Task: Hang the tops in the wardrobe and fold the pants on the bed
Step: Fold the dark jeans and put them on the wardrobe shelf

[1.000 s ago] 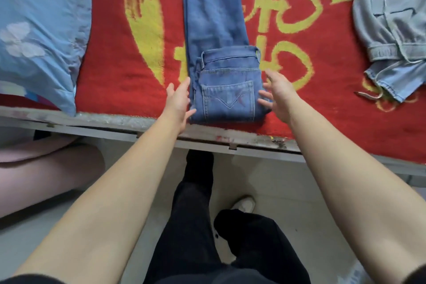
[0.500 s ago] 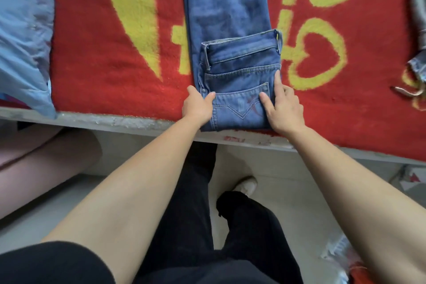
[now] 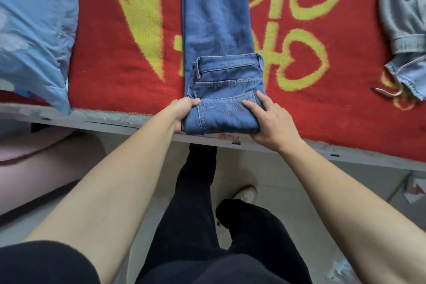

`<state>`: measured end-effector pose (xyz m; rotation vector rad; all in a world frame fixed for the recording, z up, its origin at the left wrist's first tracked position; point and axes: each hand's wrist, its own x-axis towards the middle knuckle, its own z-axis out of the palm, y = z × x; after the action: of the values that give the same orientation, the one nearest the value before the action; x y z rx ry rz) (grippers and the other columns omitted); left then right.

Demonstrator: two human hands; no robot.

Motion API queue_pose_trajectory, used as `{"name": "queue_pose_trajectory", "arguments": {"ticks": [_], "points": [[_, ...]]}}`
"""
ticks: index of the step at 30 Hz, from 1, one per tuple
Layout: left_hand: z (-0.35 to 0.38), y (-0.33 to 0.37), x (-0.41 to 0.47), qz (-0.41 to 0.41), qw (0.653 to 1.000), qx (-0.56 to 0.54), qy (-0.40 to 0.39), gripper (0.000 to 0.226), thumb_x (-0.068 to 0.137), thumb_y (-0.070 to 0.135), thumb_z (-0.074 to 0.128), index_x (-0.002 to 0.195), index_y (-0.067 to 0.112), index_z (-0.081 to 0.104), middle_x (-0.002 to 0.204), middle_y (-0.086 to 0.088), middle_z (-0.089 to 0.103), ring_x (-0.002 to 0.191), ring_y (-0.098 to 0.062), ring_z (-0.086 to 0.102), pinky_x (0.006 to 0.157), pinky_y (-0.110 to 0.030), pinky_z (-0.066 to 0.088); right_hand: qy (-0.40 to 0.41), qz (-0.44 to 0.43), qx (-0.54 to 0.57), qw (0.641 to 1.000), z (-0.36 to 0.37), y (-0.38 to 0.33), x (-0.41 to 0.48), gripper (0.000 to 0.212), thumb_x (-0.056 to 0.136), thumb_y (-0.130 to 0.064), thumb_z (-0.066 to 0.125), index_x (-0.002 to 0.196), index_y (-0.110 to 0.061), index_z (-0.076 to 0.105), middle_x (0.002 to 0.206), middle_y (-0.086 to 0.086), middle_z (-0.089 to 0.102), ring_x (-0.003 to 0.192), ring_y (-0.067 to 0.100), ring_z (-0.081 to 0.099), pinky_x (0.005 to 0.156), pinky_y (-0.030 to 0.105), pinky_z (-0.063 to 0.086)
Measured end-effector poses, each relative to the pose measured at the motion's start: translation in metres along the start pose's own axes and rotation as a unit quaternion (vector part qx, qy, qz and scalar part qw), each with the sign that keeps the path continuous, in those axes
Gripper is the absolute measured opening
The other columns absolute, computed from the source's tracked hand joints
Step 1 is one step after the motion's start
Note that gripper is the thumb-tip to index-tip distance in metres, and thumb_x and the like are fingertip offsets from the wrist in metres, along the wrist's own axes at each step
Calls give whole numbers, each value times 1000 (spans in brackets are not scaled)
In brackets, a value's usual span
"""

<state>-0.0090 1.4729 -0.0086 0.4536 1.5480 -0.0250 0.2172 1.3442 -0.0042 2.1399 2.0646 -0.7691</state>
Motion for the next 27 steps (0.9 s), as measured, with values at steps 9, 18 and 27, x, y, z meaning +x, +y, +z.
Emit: {"name": "queue_pose_trajectory", "arguments": {"ticks": [9, 18, 27], "points": [[-15, -27, -73, -77, 981, 154, -85, 22, 92, 22, 55, 95, 3, 65, 74, -7, 73, 59, -18, 69, 54, -23, 55, -263, 28, 89, 960, -110, -19, -21, 44, 60, -34, 75, 99, -27, 54, 78, -2, 71, 65, 17, 64, 55, 27, 48], [-41, 40, -50, 190, 974, -68, -102, 76, 87, 74, 41, 119, 12, 69, 121, -9, 69, 115, -20, 64, 99, -36, 46, -160, 141, 301, 929, -158, -1, 80, 48, 64, -39, 86, 108, -23, 71, 100, -3, 73, 99, 17, 68, 77, 32, 56], [-17, 67, 36, 132, 990, -9, 49, 94, 60, 74, 75, 131, 16, 54, 127, 2, 64, 113, -15, 62, 105, -38, 46, -174, 210, 190, 943, -91, 7, 166, 89, 91, -47, 62, 158, -18, 11, 160, 4, 32, 143, 28, 38, 116, 35, 31]]}}
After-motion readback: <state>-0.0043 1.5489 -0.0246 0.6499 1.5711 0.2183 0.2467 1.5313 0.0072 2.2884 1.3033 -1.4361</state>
